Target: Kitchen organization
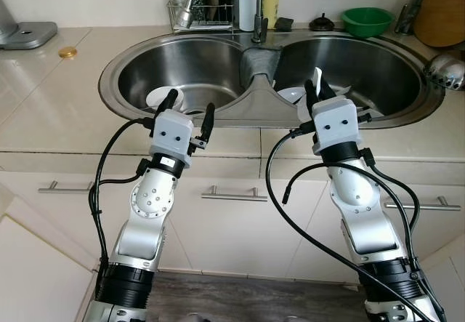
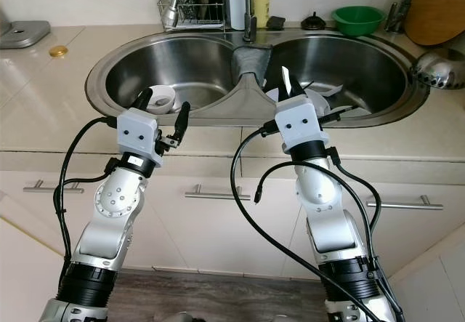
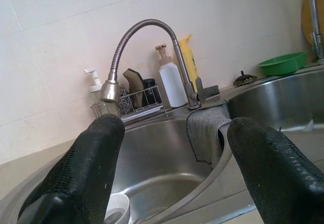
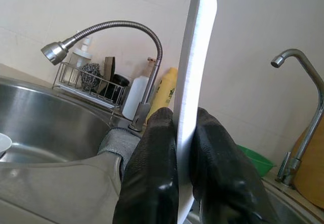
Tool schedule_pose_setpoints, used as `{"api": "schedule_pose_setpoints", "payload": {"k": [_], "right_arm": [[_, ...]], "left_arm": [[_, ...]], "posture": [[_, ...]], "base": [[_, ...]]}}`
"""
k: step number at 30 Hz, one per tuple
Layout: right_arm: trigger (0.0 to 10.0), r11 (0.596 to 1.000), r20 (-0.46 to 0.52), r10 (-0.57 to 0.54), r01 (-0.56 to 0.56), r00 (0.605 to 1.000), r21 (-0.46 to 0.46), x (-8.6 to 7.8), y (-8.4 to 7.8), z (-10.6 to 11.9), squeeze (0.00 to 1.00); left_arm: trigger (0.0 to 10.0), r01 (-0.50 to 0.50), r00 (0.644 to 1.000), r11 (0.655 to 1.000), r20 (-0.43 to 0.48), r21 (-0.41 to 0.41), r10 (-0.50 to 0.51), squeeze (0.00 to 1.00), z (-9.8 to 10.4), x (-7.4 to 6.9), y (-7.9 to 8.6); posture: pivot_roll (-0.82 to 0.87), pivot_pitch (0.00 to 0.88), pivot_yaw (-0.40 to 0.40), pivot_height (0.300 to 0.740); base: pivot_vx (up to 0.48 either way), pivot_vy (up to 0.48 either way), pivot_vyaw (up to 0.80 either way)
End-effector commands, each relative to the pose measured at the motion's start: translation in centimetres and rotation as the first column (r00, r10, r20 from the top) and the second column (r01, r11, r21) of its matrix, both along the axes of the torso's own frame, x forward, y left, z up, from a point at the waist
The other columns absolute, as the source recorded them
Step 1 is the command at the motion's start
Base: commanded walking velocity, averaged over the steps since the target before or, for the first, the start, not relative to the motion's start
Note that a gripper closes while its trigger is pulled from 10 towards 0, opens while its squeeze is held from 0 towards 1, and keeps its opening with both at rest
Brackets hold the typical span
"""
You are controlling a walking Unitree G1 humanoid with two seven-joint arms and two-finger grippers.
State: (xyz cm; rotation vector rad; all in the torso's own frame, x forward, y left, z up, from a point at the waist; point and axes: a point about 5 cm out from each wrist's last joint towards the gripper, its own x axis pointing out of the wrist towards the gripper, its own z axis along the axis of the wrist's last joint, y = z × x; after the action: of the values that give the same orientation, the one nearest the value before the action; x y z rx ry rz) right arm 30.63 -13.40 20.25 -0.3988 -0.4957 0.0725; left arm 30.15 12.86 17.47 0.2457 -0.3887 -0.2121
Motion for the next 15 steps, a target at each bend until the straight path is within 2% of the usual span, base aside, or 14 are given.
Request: {"api": "schedule_pose_setpoints", "payload": {"k": [1,7,15], "right_arm": [[10.0,1.000,0.010,-0.003,0.003,1.000,0.003,0.3,0.2,0.4,0.00],[10.0,1.000,-0.003,-0.028,0.028,1.000,0.007,0.5,-0.2,0.3,0.00],[10.0,0.997,-0.023,-0.069,0.069,0.997,0.028,0.8,-0.8,0.1,0.00]], "left_arm": [[10.0,0.001,1.000,1.000,0.018,0.006,-0.001,0.00,0.5,0.1,0.1],[10.0,0.004,1.000,1.000,0.017,0.006,-0.004,0.00,0.4,0.0,0.0],[10.0,0.007,1.000,1.000,0.018,0.004,-0.007,0.00,0.4,0.0,0.0]], "posture": [[-0.10,0.031,0.041,0.740],[-0.10,0.032,0.041,0.740],[-0.10,0.028,0.041,0.740]], "base": [[0.000,0.000,0.00],[0.000,0.000,0.00],[0.260,0.000,0.00]]}}
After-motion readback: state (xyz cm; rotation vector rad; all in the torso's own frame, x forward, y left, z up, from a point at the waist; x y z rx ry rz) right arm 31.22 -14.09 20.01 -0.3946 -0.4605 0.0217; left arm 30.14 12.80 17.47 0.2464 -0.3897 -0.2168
